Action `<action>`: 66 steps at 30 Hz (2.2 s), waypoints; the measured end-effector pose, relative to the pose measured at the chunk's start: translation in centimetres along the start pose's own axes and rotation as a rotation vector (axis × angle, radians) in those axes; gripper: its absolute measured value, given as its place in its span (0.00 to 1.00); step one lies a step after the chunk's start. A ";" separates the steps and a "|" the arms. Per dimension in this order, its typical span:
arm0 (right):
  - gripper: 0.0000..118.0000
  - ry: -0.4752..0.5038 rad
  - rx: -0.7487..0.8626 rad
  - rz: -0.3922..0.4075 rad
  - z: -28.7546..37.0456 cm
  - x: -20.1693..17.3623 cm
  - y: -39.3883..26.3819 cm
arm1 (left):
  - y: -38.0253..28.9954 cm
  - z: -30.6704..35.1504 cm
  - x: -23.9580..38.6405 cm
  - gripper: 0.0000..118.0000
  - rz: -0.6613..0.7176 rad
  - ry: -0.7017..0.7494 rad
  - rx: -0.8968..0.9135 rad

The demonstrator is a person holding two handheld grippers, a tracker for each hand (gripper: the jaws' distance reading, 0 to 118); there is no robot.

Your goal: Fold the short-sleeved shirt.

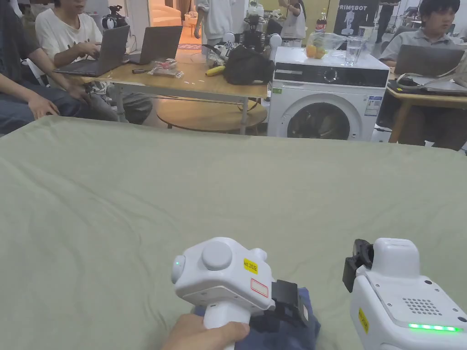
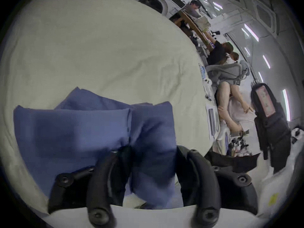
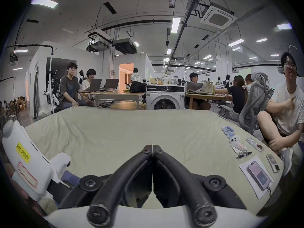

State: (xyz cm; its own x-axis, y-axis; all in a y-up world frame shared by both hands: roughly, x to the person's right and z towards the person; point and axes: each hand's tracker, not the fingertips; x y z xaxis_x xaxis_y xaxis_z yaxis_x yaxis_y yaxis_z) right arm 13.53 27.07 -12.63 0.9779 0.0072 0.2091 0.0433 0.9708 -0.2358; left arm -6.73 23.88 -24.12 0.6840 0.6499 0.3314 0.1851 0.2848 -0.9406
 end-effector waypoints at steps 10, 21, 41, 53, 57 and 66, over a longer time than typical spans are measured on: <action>0.00 -0.005 -0.016 -0.028 -0.3 0.4 -0.3 | 0.7 -5.1 -2.6 0.05 0.047 -0.202 -0.015; 0.00 0.000 -0.042 -0.029 -1.1 0.3 -0.7 | 0.2 -8.5 -3.8 0.00 0.054 -0.103 -0.020; 0.00 0.007 0.108 -0.029 -3.1 -2.6 1.5 | -4.2 12.4 -6.4 0.00 -0.381 0.527 1.047; 0.00 -0.002 0.173 -0.001 -0.3 -3.9 2.2 | -6.0 15.3 -7.9 0.00 -0.311 0.580 1.232; 0.00 0.062 0.023 0.033 1.8 -4.6 -0.9 | -6.1 15.8 -7.7 0.00 -0.306 0.555 1.212; 0.00 0.151 -0.492 0.037 -1.9 -5.2 -9.6 | -6.4 15.4 -8.8 0.00 -0.284 0.490 1.002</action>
State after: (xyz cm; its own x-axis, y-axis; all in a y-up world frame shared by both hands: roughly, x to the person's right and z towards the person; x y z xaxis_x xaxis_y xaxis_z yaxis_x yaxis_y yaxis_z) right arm 8.42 17.26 -13.21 0.9976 -0.0305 0.0616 0.0638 0.7425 -0.6668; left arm -24.80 27.20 -19.81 0.9489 0.1910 0.2512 -0.1169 0.9521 -0.2824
